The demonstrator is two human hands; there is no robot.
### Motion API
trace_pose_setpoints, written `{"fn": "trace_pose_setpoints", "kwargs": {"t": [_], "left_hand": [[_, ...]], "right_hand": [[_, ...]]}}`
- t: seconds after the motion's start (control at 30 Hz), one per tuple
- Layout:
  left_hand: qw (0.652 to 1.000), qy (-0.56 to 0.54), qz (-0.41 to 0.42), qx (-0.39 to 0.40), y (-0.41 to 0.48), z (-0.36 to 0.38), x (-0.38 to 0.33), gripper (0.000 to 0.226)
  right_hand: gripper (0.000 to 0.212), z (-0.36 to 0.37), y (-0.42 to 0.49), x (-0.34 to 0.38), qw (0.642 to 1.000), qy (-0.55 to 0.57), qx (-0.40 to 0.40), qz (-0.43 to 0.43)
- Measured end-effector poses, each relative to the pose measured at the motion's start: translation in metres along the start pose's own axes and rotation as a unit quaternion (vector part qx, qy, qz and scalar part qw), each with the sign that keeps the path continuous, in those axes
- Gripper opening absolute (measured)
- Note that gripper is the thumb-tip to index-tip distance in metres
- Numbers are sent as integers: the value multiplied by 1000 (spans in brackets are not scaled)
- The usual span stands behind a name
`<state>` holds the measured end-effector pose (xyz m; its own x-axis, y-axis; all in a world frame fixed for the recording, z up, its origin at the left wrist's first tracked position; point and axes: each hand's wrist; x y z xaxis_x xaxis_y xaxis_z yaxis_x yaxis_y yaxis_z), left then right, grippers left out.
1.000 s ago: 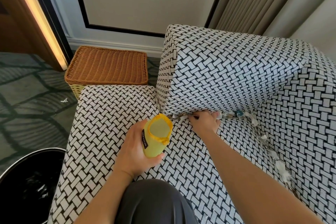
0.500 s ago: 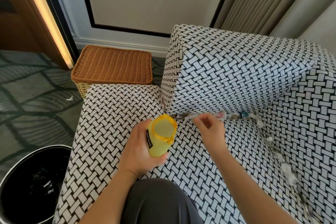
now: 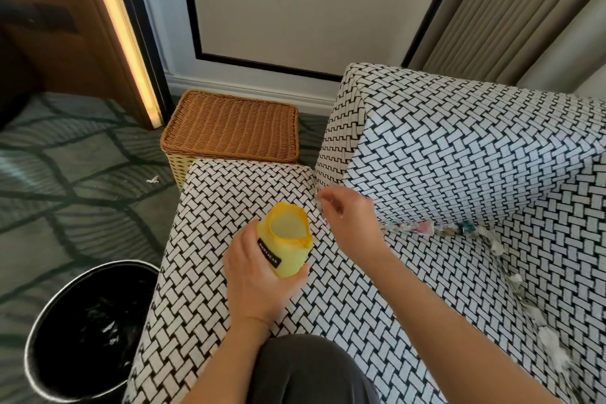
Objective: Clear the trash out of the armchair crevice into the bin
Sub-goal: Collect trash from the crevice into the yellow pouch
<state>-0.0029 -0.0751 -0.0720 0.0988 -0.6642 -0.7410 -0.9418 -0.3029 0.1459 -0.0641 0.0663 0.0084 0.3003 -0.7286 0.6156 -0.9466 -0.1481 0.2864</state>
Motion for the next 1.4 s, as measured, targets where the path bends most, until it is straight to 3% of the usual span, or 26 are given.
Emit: {"fn": "trace_pose_setpoints", "kwargs": {"t": [0.1, 0.17, 0.23, 0.4, 0.53, 0.7, 1.1, 1.3, 1.4], "left_hand": [[999, -7, -21, -31, -1, -5, 4, 97], [999, -21, -32, -32, 0, -7, 7, 96], [999, -30, -32, -24, 0, -7, 10, 96], [999, -41, -16, -17, 1, -6, 13, 95], [999, -43, -14, -17, 2, -6, 13, 95], [999, -41, -16, -12, 2, -7, 13, 93], [999, -26, -14, -11, 1, -6, 13, 92], [1000, -7, -10, -12, 1, -4, 14, 92], [1000, -11, -17, -7, 1, -4, 13, 92]], "right_hand": [[25, 24, 40, 7, 968, -193, 114, -112], [29, 33, 71, 14, 893, -355, 248, -124], [27, 37, 95, 18, 819, -452, 330, -125], [33, 47, 121, 11, 757, -511, 400, -72], [34, 52, 128, 5, 696, -568, 421, -123], [37, 54, 129, 0, 660, -588, 446, -137], [37, 61, 125, 2, 644, -603, 465, -78], [18, 51, 128, 2, 702, -535, 456, -115], [8, 44, 126, 8, 798, -432, 413, -73]]}}
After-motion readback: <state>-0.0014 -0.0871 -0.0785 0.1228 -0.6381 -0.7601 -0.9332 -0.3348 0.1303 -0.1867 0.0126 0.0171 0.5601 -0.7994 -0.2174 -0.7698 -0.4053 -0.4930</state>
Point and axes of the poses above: each hand's wrist, its own y-axis towards the middle knuckle, its own z-axis out of the palm, x = y × z, and after that the axes turned 6 degrees about -z, right-handed
